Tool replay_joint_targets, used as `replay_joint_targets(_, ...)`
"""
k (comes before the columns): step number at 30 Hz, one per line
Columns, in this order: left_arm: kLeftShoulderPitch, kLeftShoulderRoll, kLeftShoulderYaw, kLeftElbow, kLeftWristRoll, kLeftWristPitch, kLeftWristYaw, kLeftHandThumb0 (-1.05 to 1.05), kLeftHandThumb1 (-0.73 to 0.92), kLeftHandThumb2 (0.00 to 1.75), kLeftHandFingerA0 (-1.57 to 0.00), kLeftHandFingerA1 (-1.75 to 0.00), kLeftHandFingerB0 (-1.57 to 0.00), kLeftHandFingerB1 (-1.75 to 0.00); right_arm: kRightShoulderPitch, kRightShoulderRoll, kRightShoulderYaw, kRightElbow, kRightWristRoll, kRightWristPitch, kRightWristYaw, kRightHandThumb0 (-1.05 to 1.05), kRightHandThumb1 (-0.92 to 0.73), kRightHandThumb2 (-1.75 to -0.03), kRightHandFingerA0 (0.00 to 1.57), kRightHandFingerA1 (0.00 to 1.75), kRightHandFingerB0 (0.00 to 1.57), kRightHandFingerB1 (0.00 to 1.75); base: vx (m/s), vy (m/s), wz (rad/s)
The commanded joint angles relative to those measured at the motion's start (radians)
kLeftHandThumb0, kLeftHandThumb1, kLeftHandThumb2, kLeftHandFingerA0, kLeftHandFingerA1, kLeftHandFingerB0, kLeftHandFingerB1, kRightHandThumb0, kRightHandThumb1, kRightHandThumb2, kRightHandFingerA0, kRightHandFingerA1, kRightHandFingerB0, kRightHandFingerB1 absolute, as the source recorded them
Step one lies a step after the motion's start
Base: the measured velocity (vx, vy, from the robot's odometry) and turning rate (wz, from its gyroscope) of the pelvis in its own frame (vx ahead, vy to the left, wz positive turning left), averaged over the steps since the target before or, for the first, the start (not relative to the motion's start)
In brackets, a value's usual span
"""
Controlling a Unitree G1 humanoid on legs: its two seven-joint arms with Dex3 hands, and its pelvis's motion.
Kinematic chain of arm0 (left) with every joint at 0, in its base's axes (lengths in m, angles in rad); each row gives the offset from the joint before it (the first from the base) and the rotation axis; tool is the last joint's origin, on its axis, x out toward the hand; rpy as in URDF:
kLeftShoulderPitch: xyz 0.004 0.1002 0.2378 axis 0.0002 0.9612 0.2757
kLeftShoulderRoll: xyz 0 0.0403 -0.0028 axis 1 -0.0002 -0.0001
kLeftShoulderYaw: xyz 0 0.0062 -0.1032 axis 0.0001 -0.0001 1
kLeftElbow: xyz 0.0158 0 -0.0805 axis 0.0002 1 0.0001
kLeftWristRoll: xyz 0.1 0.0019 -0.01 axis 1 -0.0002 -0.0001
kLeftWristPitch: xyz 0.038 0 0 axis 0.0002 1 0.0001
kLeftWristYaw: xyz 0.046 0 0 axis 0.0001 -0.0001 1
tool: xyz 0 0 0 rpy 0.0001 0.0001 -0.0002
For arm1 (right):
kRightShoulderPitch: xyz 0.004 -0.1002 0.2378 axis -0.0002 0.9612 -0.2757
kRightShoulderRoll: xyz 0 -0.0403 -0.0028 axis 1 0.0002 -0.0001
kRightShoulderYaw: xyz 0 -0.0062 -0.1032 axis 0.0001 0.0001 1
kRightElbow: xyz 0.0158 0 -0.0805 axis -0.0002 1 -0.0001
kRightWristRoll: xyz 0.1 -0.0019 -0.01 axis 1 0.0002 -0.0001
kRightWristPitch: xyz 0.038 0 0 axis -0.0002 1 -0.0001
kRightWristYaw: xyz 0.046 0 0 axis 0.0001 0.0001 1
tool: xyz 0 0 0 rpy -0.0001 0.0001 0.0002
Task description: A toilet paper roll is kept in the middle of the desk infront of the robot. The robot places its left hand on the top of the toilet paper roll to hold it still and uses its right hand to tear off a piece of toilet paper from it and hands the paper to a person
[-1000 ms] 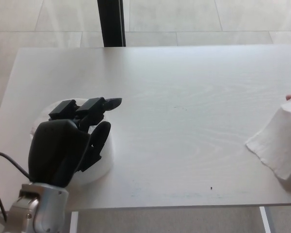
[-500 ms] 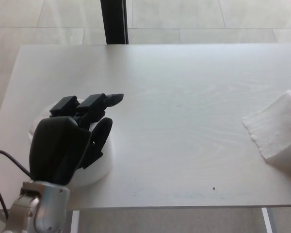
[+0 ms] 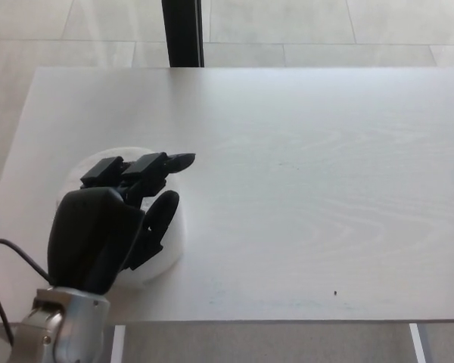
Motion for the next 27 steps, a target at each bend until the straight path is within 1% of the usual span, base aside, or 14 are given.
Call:
replay_joint_targets(1,-0.013,-0.024,0.185,-0.141,-0.355,0.362,-0.347,-0.47,0.79,0.63,-0.55,-0.62,-0.34,-0.41,0.792,0.176,-1.157,-0.822,0.482,-0.021,0.478,-0.77,-0.45,-0.76,0.00,0.05,0.10,0.19,0.00,0.000,0.00)
replay_joint_targets(3,-0.062,-0.037,0.217,-0.153,-0.419,0.390,-0.364,-0.51,0.77,0.63,-0.67,-0.64,-0.28,-0.41,0.843,0.221,-1.207,-0.791,0.531,-0.079,0.413,-0.71,-0.45,-0.79,0.00,0.15,0.07,0.25,0.00,0.000,0.00)
replay_joint_targets(4,-0.165,-0.016,0.315,-0.215,-0.534,0.495,-0.403,-0.64,0.66,0.95,-0.28,-0.55,-0.18,-0.49,0.881,0.281,-1.226,-0.785,0.519,-0.037,0.348,-0.59,-0.61,-0.60,0.02,0.32,0.17,0.28,0.00,0.000,0.00)
replay_joint_targets(5,-0.252,0.000,0.389,-0.256,-0.614,0.581,-0.427,-0.65,0.68,0.96,-0.24,-0.54,-0.16,-0.48,0.906,0.318,-1.231,-0.778,0.523,-0.023,0.302,-0.60,-0.44,-0.81,0.01,0.39,0.11,0.42,0.00,0.000,0.00)
replay_joint_targets(6,-0.294,0.004,0.425,-0.262,-0.655,0.613,-0.427,-0.59,0.88,0.65,-0.26,-0.46,-0.18,-0.38,0.915,0.332,-1.230,-0.786,0.527,-0.013,0.291,-0.57,-0.60,-0.60,0.05,0.40,0.22,0.29,0.00,0.000,0.00)
replay_joint_targets(9,-0.454,-0.004,0.518,-0.213,-0.778,0.674,-0.402,-0.62,0.92,0.66,-0.22,-0.43,-0.13,-0.34,0.936,0.347,-1.236,-0.774,0.551,0.005,0.276,-0.60,-0.45,-0.79,0.04,0.50,0.17,0.42,0.00,0.000,0.00)
replay_joint_targets(12,-0.511,-0.001,0.548,-0.179,-0.816,0.692,-0.407,-0.61,0.92,0.69,-0.21,-0.46,-0.11,-0.35,0.948,0.348,-1.235,-0.766,0.558,-0.006,0.257,-0.61,-0.46,-0.78,0.07,0.50,0.20,0.42,0.00,0.000,0.00)
replay_joint_targets(13,-0.611,-0.020,0.614,-0.141,-0.867,0.749,-0.356,-0.67,0.73,0.99,-0.20,-0.54,-0.08,-0.45,0.940,0.361,-1.216,-0.773,0.577,0.012,0.249,-0.62,-0.46,-0.79,0.10,0.52,0.22,0.43,0.00,0.000,0.00)
replay_joint_targets(17,-0.813,-0.051,0.725,-0.089,-0.909,0.859,-0.264,-0.69,0.73,1.05,-0.31,-0.60,-0.07,-0.45,0.943,0.380,-1.167,-0.777,0.591,0.002,0.216,-0.57,-0.46,-0.77,0.15,0.50,0.23,0.43,0.00,0.000,0.00)
replay_joint_targets(18,-0.850,-0.059,0.759,-0.084,-0.929,0.899,-0.247,-0.68,0.92,0.69,-0.39,-0.53,-0.15,-0.33,0.944,0.385,-1.154,-0.788,0.587,0.008,0.211,-0.56,-0.46,-0.77,0.15,0.50,0.23,0.43,0.00,0.000,0.00)
replay_joint_targets(22,-0.908,-0.076,0.850,-0.105,-1.037,0.959,-0.202,-0.70,0.92,0.70,-0.38,-0.58,-0.15,-0.36,0.946,0.414,-1.133,-0.818,0.612,0.030,0.202,-0.52,-0.45,-0.75,0.16,0.52,0.23,0.44,0.00,0.000,0.00)
replay_joint_targets(23,-0.885,-0.049,0.884,-0.128,-1.104,0.955,-0.205,-0.71,0.92,0.70,-0.26,-0.59,-0.12,-0.39,0.948,0.420,-1.125,-0.805,0.606,0.022,0.188,-0.45,-0.58,-0.58,0.17,0.50,0.28,0.36,0.00,0.000,0.00)
replay_joint_targets(26,-0.849,-0.026,0.935,-0.171,-1.168,0.968,-0.198,-0.72,0.92,0.68,-0.30,-0.65,-0.15,-0.42,0.960,0.426,-1.120,-0.765,0.581,-0.014,0.155,-0.46,-0.58,-0.58,0.19,0.52,0.29,0.36,0.00,0.000,0.00)
replay_joint_targets(27,-0.709,0.025,1.010,-0.263,-1.209,0.992,-0.232,-0.70,0.92,0.67,-0.31,-0.62,-0.20,-0.42,0.956,0.413,-1.139,-0.695,0.552,0.028,0.150,-0.55,-0.48,-0.77,0.15,0.52,0.19,0.42,0.00,0.000,0.00)
